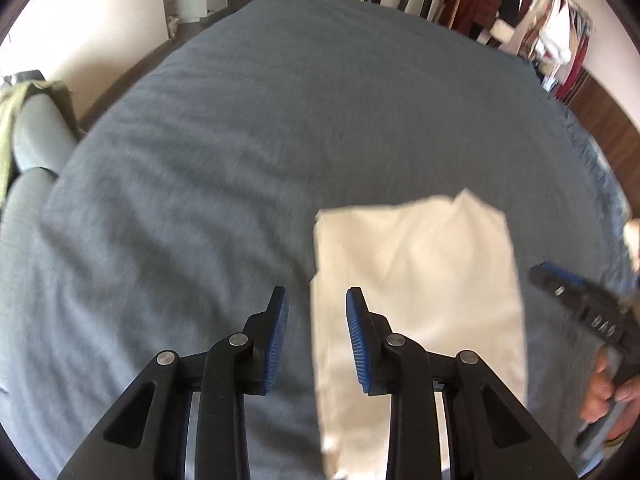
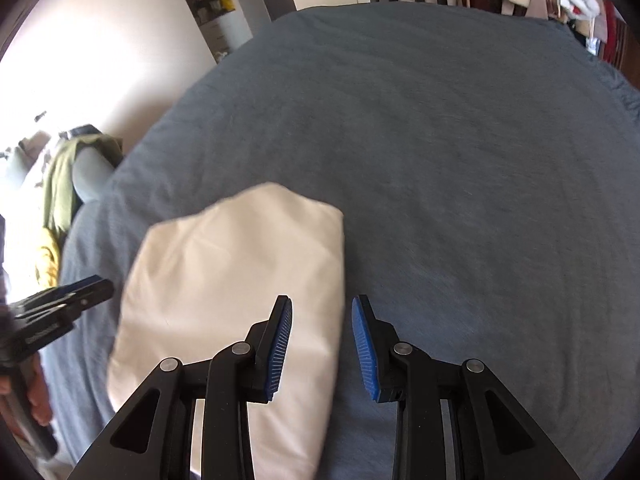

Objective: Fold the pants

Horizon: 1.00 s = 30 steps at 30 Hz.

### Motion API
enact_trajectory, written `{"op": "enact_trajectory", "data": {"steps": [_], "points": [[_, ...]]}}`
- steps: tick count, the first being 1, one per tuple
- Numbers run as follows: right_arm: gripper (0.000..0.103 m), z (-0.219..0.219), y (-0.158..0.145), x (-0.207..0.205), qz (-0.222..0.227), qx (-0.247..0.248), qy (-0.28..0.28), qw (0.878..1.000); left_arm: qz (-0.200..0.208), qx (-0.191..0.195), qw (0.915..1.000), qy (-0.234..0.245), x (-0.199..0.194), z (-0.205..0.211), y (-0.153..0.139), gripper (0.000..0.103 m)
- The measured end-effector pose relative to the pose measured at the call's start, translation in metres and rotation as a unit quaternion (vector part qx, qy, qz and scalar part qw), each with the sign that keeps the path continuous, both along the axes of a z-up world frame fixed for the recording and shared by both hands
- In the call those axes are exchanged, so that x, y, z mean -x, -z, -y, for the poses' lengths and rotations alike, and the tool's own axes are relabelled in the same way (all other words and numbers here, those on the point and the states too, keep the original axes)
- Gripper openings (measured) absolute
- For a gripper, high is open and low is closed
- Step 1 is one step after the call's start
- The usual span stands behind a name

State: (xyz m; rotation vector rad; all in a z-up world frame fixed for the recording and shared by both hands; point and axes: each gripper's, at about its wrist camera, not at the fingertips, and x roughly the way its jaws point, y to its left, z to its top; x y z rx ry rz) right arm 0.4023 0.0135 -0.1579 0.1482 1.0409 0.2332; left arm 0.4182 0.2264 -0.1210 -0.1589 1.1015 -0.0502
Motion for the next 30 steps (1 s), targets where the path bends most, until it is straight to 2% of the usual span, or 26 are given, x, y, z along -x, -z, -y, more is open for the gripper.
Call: {"op": "enact_trajectory", "data": {"steps": [5,8,12,14,17,21,24,27,30], "points": [[0.031,-0.008,0.000,-0.033,0.017,-0.002,-0.005,1.000,-0.003,0.021,0.9998,0.005,-0.044,-0.001,0.007,0.029],[0.031,-0.009,-0.001,-0.051,0.029,-0.003,-0.007,1.000,-0.012,0.026,0.9996,0.008,-0.059,-0.001,0.017,0.029],[0.031,-0.020,0.002,-0.071,0.042,0.000,-0.038,0.998,-0.022,0.025,0.9995,0.001,-0.069,-0.004,0.029,0.029],[0.031,-0.026,0.010,-0.079,0.038,0.018,-0.046,0.998,-0.030,0.024,0.9992,-0.009,-0.072,-0.005,0.034,0.029],[0.031,-0.028,0.029,-0.093,-0.002,0.072,-0.035,0.997,-0.039,-0.002,0.9990,-0.020,-0.071,-0.007,0.042,0.029],[0.031,-0.020,0.038,-0.096,-0.016,0.092,-0.012,0.996,-0.046,-0.015,0.9987,-0.017,-0.067,-0.003,0.048,0.028],[0.031,-0.020,0.032,-0.093,-0.002,0.094,-0.002,0.996,-0.036,-0.030,0.9984,-0.032,-0.062,-0.005,0.043,0.028],[0.031,-0.020,0.022,-0.084,0.019,0.128,0.012,0.991,-0.010,-0.058,0.9976,-0.037,-0.050,0.000,0.024,0.028],[0.032,-0.015,0.008,-0.070,0.025,0.100,0.011,0.995,0.009,-0.068,0.9973,-0.026,-0.037,0.010,0.005,0.029]]}}
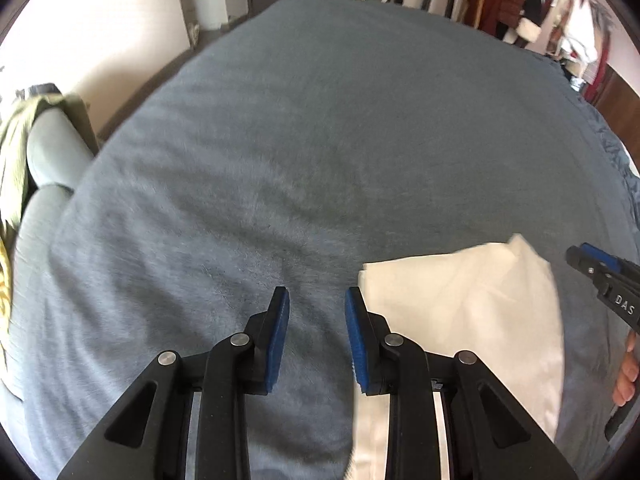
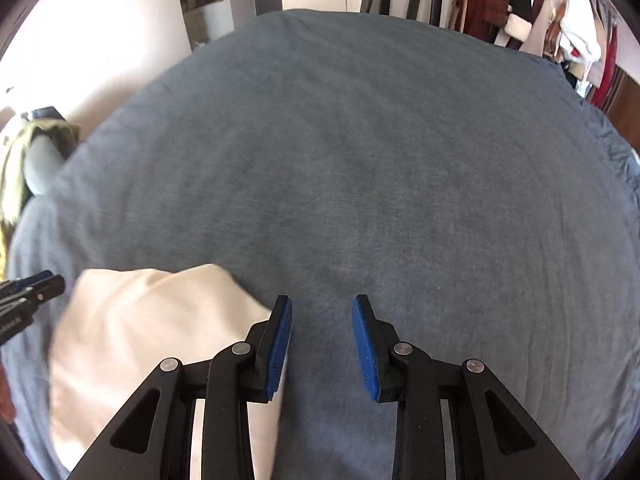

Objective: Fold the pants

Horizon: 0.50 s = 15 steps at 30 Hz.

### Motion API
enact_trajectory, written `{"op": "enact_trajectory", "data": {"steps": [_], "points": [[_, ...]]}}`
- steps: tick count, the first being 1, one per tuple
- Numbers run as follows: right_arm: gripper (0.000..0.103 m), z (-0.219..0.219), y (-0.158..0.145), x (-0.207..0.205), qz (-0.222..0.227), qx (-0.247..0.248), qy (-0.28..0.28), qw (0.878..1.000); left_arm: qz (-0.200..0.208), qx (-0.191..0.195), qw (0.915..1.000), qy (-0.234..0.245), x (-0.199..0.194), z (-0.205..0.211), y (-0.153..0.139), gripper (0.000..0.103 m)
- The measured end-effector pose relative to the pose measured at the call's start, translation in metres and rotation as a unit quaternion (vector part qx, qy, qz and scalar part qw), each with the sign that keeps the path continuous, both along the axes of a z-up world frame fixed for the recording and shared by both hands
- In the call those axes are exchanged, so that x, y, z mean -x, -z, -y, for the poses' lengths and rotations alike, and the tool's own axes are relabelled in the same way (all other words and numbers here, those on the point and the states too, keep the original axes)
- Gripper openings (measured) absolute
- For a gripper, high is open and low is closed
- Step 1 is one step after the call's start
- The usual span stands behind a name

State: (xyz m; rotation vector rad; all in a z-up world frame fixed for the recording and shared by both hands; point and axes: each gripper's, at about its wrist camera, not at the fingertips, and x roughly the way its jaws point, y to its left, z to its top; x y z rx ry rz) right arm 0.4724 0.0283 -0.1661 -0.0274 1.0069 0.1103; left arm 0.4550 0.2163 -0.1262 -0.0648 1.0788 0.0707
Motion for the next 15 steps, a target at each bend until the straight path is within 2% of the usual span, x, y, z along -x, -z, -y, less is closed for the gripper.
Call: {"op": "enact_trajectory", "data": {"steps": [3,4,6,9,11,13,15], "points": [[0.034,0.001,-0.013,0.012,0.007,-0.022,-0.004,1.000,0.029,-0.002,0.9996,0.006,0.017,0.009,-0.025,0.031],[0.040,0.002,-0.018,0.018,0.011,-0.031,-0.009,0.999,0.043,-0.002,0.9990,0.010,0.023,0.013,-0.037,0.032],[0.045,0.006,-0.029,0.033,0.021,-0.043,-0.016,0.999,0.063,-0.005,0.9980,0.008,0.034,0.019,-0.055,0.047],[0.046,0.010,-0.047,0.058,0.041,-0.049,-0.028,0.998,0.094,0.006,0.9955,0.000,0.054,0.032,-0.080,0.060],[0.055,0.014,-0.056,0.068,0.052,-0.057,-0.031,0.997,0.098,-0.006,0.9952,0.001,0.063,0.042,-0.087,0.062],[0.059,0.021,-0.067,0.086,0.069,-0.063,-0.029,0.995,0.106,-0.023,0.9940,0.017,0.076,0.059,-0.095,0.064],[0.062,0.030,-0.077,0.103,0.083,-0.069,-0.023,0.994,0.114,-0.029,0.9924,0.035,0.090,0.074,-0.100,0.070]]}}
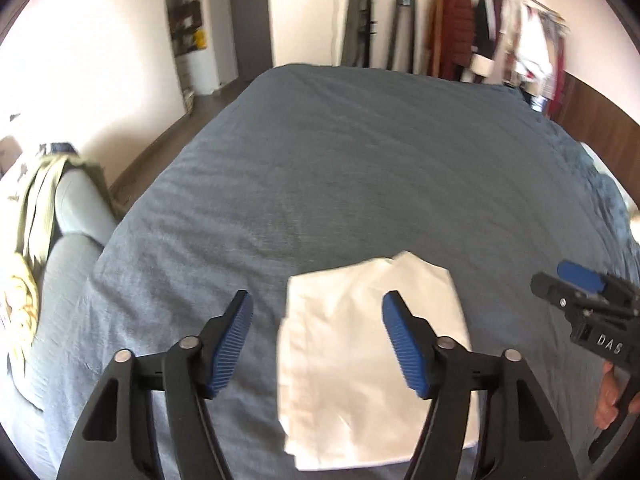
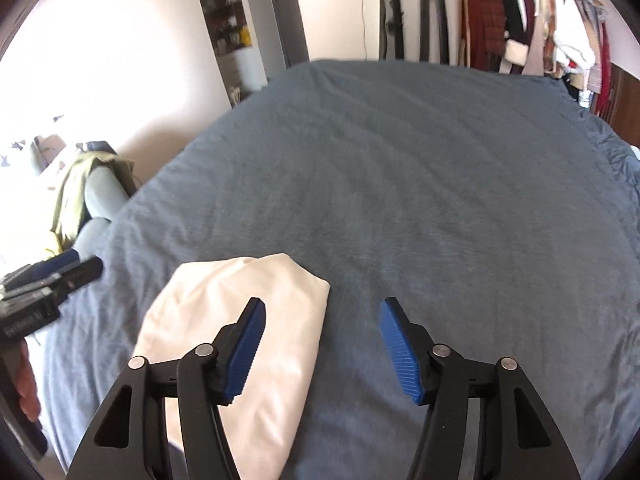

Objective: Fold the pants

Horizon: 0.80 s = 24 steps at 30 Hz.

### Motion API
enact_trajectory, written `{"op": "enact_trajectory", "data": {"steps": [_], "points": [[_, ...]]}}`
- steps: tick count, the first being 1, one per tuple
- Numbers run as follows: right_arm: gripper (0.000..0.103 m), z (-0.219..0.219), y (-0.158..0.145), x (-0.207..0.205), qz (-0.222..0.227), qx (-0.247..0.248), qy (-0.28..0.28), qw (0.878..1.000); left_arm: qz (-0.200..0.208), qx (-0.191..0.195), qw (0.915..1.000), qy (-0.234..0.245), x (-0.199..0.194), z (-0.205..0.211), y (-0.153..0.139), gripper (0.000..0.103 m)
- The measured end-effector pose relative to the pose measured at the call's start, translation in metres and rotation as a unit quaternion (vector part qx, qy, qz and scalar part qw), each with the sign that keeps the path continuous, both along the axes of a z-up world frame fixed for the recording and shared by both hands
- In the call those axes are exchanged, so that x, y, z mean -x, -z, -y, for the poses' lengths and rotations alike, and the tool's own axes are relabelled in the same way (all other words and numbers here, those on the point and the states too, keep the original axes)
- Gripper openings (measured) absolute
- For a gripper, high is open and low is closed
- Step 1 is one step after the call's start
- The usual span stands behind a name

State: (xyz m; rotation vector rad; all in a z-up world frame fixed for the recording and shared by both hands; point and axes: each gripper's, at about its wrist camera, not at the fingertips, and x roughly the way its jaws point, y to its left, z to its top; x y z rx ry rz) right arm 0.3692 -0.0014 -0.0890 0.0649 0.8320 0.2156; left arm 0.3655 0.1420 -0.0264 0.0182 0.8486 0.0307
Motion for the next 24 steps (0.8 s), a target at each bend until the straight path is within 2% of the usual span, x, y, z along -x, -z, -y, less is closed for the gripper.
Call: {"op": "enact_trajectory", "data": {"steps": [2,5,11,18,24], "points": [[0.068,0.007,-0.007,0.015,0.008,-0.007,0.007,1.000,0.007,-0.006,0.9999,0.010,0.011,0.016,-0.003,0.073],[0.071,0.016,-0.015,0.036,0.019,-0.013,0.015,1.000,0.018,-0.013,0.9996,0.016,0.025,0.032,-0.007,0.076],[0.071,0.032,-0.021,0.073,0.049,-0.015,0.018,0.999,0.040,0.014,0.9990,0.012,0.049,0.053,-0.008,0.078],[0.071,0.054,-0.002,0.103,0.072,-0.023,0.025,0.997,0.081,-0.003,0.9966,0.017,0.078,0.079,0.010,0.080],[0.071,0.067,0.024,0.128,0.102,-0.024,0.024,0.994,0.113,0.005,0.9933,0.022,0.110,0.098,0.032,0.081]]}}
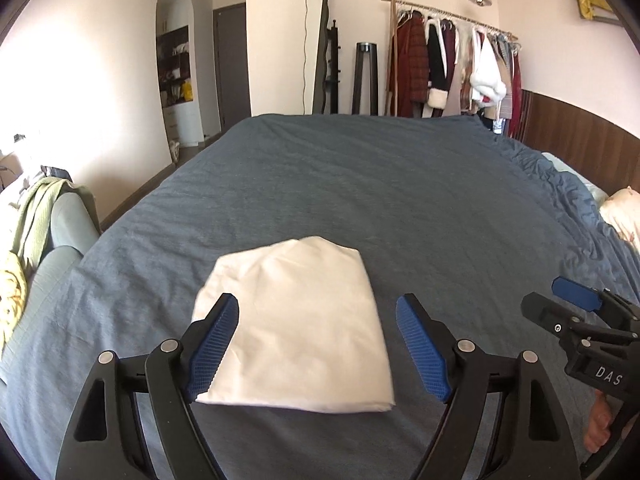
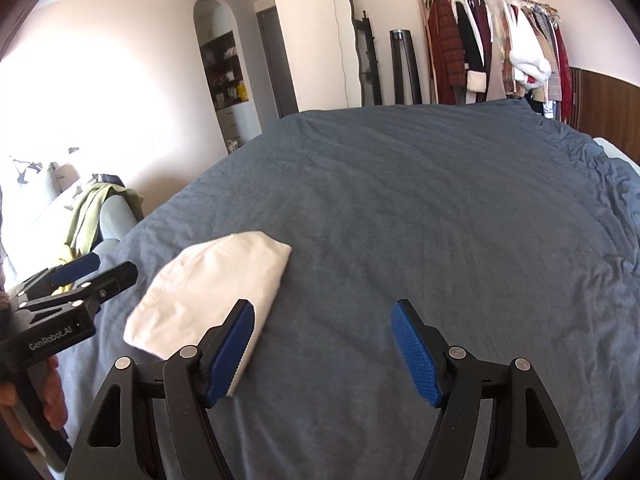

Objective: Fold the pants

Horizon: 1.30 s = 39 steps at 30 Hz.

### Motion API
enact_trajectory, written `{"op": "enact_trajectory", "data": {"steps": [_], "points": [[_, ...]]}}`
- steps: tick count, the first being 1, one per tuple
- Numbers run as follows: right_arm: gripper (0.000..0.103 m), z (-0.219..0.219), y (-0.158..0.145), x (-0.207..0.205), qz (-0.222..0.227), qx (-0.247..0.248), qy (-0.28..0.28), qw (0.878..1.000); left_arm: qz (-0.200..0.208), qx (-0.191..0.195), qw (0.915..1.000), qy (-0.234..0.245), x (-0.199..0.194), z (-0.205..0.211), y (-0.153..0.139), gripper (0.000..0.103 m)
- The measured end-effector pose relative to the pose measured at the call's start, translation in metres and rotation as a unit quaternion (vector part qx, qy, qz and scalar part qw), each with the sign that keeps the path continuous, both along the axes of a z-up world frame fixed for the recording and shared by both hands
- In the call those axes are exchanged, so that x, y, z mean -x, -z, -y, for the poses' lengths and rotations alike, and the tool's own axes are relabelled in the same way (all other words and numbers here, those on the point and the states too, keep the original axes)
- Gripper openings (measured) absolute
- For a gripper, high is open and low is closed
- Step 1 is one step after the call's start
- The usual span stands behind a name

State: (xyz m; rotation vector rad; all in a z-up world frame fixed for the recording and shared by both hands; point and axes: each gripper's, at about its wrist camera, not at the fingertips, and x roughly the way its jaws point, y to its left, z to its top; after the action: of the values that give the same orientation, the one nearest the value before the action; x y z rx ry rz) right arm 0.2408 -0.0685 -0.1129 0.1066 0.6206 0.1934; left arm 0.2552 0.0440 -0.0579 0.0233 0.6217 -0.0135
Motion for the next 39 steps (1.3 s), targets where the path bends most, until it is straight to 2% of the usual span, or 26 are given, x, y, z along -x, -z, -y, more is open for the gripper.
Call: {"op": "enact_trajectory", "data": {"steps": [6,11,14,22,31,39], "points": [[0.071,0.010,0.015,0.040,0.033,-0.003,0.006,0.999,0.029,-0.007,0.9996,0.001,0.045,0.014,0.003,0.081],[0.071,0.013,-0.003,0.080,0.053,-0.004,0.017,0.998,0.037,-0.050,0.9980,0.008,0.081,0.025,-0.010,0.084],[0.071,0.013,-0.018,0.100,0.069,0.014,0.028,0.997,0.042,-0.066,0.9969,0.013,0.101,0.031,-0.020,0.084],[0.071,0.020,-0.042,0.155,0.083,0.013,0.053,0.995,0.067,-0.061,0.9957,0.016,0.156,0.047,-0.044,0.092],[0.071,0.032,-0.040,0.226,0.076,0.026,0.081,0.993,0.064,-0.060,0.9955,0.036,0.214,0.063,-0.049,0.097],[0.071,0.041,-0.041,0.271,0.080,0.027,0.086,0.993,0.070,-0.057,0.9951,0.039,0.250,0.076,-0.055,0.100]]}}
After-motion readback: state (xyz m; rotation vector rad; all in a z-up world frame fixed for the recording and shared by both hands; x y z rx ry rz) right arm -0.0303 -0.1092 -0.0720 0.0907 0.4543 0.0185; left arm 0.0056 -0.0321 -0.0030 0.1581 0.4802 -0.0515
